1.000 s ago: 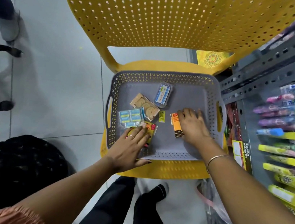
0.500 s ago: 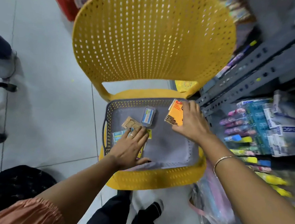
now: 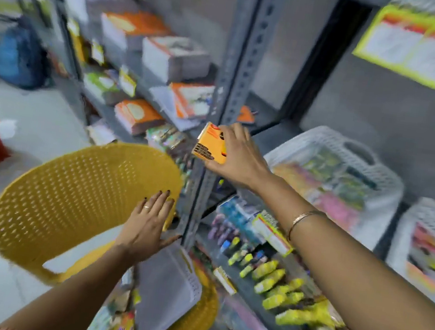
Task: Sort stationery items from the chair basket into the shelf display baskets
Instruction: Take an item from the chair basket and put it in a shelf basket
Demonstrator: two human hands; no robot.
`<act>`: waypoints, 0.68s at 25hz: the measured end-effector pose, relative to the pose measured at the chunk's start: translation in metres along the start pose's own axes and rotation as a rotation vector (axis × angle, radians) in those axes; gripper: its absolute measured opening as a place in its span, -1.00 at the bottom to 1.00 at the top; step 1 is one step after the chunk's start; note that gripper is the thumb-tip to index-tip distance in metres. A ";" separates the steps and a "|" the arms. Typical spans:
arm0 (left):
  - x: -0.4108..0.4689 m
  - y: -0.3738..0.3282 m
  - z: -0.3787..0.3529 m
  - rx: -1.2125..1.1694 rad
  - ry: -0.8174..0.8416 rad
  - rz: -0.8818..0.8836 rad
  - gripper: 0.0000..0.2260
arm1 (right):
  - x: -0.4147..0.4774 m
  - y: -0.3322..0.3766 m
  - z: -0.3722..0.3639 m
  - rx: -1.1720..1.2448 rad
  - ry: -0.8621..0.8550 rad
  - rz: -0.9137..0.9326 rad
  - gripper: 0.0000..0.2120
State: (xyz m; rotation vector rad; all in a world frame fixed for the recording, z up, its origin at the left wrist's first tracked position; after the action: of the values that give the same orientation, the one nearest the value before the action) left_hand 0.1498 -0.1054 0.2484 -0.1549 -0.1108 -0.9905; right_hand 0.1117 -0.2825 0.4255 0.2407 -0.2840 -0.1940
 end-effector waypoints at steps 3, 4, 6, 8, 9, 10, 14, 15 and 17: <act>0.042 -0.026 0.029 0.007 -0.068 -0.095 -0.20 | -0.014 -0.031 0.052 -0.032 -0.048 -0.085 -0.31; 0.053 -0.038 0.037 0.002 -0.095 -0.125 -0.21 | -0.023 -0.045 0.065 -0.047 -0.051 -0.128 -0.32; 0.075 -0.071 0.055 -0.020 -0.164 -0.221 -0.23 | -0.048 -0.077 0.093 -0.082 -0.070 -0.231 -0.33; 0.096 -0.110 0.072 -0.051 -0.223 -0.332 -0.25 | -0.080 -0.111 0.116 -0.112 -0.072 -0.338 -0.31; 0.104 -0.127 0.080 -0.068 -0.252 -0.385 -0.25 | -0.094 -0.125 0.122 -0.128 -0.058 -0.385 -0.29; 0.112 -0.146 0.086 -0.082 -0.276 -0.437 -0.25 | -0.112 -0.139 0.130 -0.147 -0.050 -0.438 -0.28; 0.128 -0.217 0.099 -0.098 -0.272 -0.626 -0.23 | -0.178 -0.183 0.153 -0.183 -0.047 -0.640 -0.32; 0.128 -0.235 0.099 -0.083 -0.266 -0.665 -0.24 | -0.195 -0.191 0.157 -0.184 -0.050 -0.681 -0.33; 0.125 -0.270 0.099 -0.060 -0.258 -0.727 -0.27 | -0.226 -0.207 0.161 -0.178 -0.039 -0.759 -0.33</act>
State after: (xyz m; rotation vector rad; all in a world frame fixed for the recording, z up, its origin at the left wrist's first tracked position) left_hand -0.0111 -0.3354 0.3880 -0.3092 -0.3923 -1.6967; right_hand -0.1817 -0.4631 0.4647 0.1580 -0.2016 -0.9707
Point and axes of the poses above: each hand's wrist, its own x-axis towards the middle knuckle, its own z-axis out of the back of the hand, y = z × x, the point moved 4 cm from there along x, towards the middle knuckle, and after that the axes turned 3 degrees about x, right-handed, at the moved point
